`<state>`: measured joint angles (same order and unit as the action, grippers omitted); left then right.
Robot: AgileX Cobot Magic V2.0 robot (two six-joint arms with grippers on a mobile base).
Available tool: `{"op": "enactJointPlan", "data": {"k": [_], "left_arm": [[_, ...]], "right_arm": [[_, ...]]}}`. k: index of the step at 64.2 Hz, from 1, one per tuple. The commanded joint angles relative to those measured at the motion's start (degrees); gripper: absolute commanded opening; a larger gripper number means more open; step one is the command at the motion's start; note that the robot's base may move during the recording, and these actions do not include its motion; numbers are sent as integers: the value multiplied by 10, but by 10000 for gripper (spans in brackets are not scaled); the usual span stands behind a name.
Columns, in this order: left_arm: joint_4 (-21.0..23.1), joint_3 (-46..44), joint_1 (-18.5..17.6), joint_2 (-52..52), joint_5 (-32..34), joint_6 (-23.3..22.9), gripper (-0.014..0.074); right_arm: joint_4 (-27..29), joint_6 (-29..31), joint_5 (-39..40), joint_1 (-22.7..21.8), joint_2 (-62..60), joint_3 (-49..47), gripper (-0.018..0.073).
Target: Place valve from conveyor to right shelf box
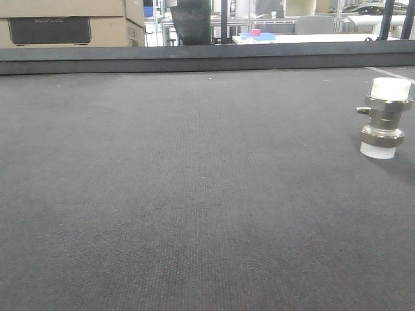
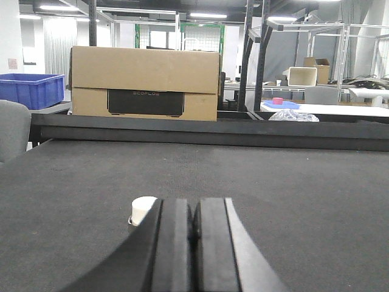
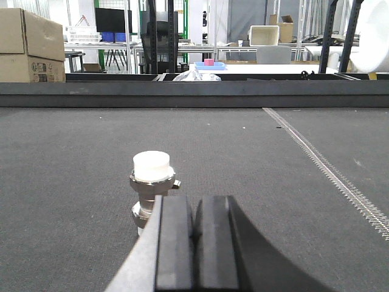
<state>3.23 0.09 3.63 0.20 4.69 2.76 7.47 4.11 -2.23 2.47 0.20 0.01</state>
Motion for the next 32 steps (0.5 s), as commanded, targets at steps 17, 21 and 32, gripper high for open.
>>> {"op": "enactJointPlan", "data": {"k": [17,21,32], "left_arm": [[2,-1,1,-2,11,-4,-111],[2,-1,1,-2,11,-4,-111],[2,-1,1,-2,20,-4,-111]], "right_arm": [[4,0,11,0,-2,0,-162],[4,0,11,0,-2,0,-162],[4,0,15,0,-2,0,-162]]}}
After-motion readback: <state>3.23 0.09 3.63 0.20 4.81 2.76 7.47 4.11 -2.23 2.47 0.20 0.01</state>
